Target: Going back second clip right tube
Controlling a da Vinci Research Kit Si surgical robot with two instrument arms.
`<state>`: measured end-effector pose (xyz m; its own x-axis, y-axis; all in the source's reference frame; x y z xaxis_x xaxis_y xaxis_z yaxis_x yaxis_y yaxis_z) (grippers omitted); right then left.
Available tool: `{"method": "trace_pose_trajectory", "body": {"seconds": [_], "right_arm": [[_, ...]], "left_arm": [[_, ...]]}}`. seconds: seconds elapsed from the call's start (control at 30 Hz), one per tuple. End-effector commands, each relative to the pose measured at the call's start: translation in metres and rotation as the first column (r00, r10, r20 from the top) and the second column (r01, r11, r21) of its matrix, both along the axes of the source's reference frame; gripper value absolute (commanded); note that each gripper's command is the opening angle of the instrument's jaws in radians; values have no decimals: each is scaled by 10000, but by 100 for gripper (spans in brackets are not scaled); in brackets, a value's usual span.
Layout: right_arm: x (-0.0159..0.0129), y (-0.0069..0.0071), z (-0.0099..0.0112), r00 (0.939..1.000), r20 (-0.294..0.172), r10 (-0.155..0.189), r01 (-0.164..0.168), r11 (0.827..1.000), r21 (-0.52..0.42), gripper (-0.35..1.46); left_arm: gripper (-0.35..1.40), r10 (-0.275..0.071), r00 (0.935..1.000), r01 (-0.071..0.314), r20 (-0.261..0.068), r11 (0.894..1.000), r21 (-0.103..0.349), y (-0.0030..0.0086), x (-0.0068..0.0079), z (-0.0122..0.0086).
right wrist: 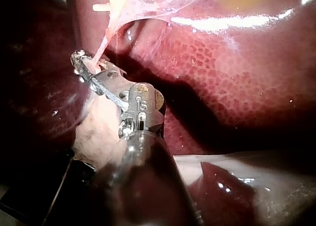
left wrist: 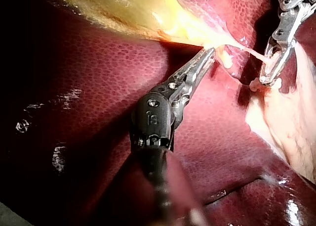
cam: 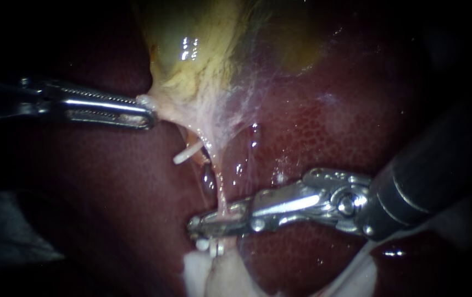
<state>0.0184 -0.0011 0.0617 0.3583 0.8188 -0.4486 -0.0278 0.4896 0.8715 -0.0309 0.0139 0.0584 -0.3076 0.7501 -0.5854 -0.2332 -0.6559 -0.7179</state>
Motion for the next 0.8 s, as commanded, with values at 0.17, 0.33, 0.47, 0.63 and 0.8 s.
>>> {"method": "trace_pose_trajectory", "body": {"seconds": [0.17, 0.33, 0.47, 0.63, 0.8], "right_arm": [[8, 1, 14, 9998, -145, 116, -121, 9994, -327, 41], [6, 7, 37, 9982, 79, 588, -580, 9957, -726, 49], [-5, 19, 56, 9953, 240, 937, -912, 9919, -885, 50], [-18, 27, 65, 9934, 392, 1080, -1041, 9903, -920, 50], [-23, 27, 64, 9947, 386, 956, -904, 9887, -1200, 50]], "left_arm": [[-35, -3, 10000, 3, -1, 10000, -1, 0, 0, 0], [-35, -3, 10000, 3, -2, 10000, -2, 0, 0, 0], [-35, -3, 10000, 3, -2, 10000, -3, 0, 0, 0], [-35, -2, 10000, 2, -2, 10000, -3, -1, 0, 0], [-35, 0, 10000, 0, -1, 10000, -4, -1, 1, 0]]}}
